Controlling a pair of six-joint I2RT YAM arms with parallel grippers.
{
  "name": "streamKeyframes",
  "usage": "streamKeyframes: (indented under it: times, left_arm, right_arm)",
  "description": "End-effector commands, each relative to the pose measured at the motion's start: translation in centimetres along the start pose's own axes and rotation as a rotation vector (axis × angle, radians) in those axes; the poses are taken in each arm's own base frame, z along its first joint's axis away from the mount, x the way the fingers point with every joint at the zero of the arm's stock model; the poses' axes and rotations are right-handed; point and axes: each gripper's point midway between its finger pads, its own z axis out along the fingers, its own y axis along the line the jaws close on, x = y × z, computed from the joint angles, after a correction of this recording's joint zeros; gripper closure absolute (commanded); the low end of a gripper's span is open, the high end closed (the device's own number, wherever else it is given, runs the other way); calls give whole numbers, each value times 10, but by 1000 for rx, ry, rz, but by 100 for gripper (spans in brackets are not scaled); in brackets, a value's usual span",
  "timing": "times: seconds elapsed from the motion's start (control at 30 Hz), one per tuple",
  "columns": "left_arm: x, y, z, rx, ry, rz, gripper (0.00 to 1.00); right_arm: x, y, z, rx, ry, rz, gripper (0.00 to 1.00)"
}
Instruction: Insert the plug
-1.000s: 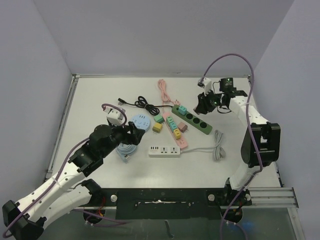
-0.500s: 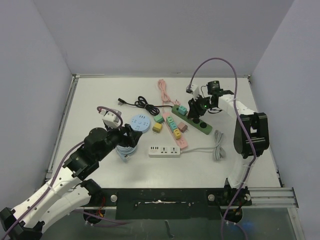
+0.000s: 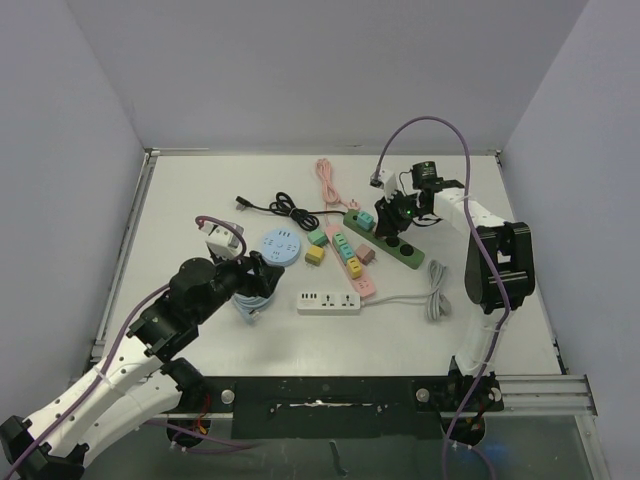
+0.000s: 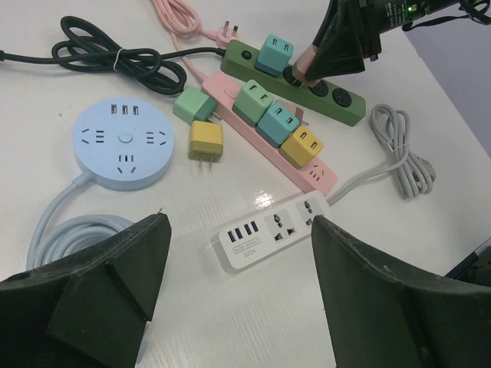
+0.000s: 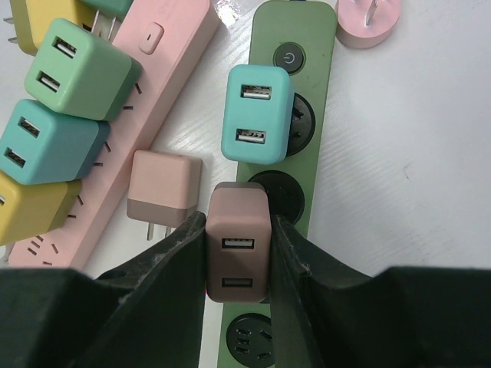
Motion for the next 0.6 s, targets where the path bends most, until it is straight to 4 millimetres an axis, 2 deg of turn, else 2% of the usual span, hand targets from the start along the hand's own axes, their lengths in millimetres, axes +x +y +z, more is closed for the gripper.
streamKeyframes:
  times: [0.0, 0.1, 0.3, 0.4, 0.57]
  left_arm:
    - [-16, -11, -1, 46, -58, 4, 27]
    - [-16, -10, -1, 46, -59, 5, 27]
    - [-16, -10, -2, 45, -63, 6, 27]
    - [-16, -10, -2, 47, -65, 6, 27]
    - [-15, -10, -2, 48, -63, 8, 27]
  right_arm:
    - [-18, -29, -7, 116, -23, -80, 100]
    - [-25, -32, -11, 135, -36, -76, 100]
    - [-55, -19, -29, 87, -142, -87, 100]
    - [-51, -23, -28, 102, -126, -83, 100]
    - [-34, -25, -17, 78, -64, -66, 100]
